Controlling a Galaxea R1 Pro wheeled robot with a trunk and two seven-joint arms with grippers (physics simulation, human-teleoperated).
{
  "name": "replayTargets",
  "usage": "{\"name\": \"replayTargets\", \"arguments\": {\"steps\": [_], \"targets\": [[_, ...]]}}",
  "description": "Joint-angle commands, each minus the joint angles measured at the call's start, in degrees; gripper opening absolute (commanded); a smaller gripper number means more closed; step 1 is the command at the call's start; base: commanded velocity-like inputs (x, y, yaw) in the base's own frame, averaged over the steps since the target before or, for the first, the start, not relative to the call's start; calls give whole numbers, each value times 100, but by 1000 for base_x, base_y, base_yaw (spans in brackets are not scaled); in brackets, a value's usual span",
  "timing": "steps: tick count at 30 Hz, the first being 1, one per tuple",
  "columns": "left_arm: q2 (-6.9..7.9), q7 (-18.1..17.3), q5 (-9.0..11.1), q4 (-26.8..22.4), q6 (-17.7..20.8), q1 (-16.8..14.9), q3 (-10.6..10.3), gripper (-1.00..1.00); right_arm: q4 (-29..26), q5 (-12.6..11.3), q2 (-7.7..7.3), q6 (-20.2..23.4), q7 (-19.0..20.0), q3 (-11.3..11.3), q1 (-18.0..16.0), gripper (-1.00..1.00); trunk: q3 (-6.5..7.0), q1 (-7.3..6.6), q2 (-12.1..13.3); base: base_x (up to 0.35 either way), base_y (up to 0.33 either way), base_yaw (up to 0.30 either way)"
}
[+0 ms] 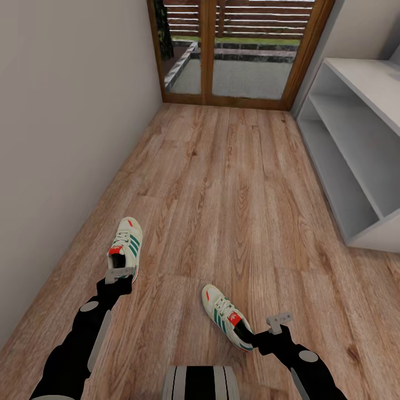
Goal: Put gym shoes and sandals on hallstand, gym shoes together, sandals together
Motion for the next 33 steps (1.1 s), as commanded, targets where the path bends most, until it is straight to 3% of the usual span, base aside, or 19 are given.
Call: {"name": "replayTargets", "arguments": {"steps": [1,8,18,33], "targets": [[-4,-4,-17,-9,31,-2,7,-100,-8,5,-4,30,12,5,-2,100,-7,-1,-2,0,0,0],[-7,-4,-12,-8,31,-2,7,-100,-7,5,-4,30,12,5,-2,100,-169,12,-8,0,0,0],[-9,-4,-11,-8,31,-2,7,-100,-9,5,-4,30,12,5,-2,100,-218,12,-8,0,0,0],[-9,-4,-11,-9,31,-2,5,-100,-9,5,-4,30,11,5,-2,100,-661,48,-27,0,0,0]]}}
